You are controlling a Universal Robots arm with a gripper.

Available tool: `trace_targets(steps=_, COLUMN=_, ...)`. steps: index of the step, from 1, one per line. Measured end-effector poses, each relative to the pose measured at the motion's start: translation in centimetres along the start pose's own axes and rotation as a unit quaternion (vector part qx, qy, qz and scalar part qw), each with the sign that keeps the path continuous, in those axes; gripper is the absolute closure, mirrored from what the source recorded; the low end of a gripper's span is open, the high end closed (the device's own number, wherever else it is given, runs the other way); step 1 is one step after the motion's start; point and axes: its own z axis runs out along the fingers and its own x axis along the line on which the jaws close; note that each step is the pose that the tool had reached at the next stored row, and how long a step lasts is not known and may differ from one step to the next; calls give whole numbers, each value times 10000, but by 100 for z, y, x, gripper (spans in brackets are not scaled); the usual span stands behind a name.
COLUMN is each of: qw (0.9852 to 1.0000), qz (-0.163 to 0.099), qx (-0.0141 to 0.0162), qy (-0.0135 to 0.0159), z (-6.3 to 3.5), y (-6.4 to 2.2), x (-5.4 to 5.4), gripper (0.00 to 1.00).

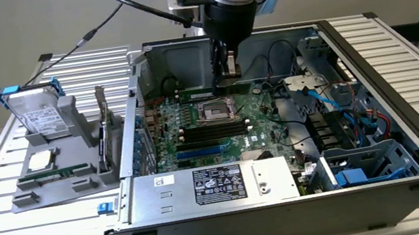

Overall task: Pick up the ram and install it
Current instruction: 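Pick up the ram and move it above insertion slot, then insert the ram into the slot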

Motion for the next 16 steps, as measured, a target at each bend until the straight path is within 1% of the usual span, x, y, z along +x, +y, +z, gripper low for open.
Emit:
trace_targets(steps=2, qw=10000, qz=-7, qx=0, qy=27, z=20, y=10, x=0, gripper=86)
trace_targets(steps=6, qw=10000, qz=-21, qx=0, qy=49, z=60, y=21, x=-1, gripper=86)
trace_targets(steps=9, qw=10000, qz=-22, qx=-1, qy=59, z=70, y=22, x=-8, gripper=86)
trace_targets(steps=16, qw=10000, qz=-22, qx=-1, qy=59, z=71, y=22, x=-8, gripper=86)
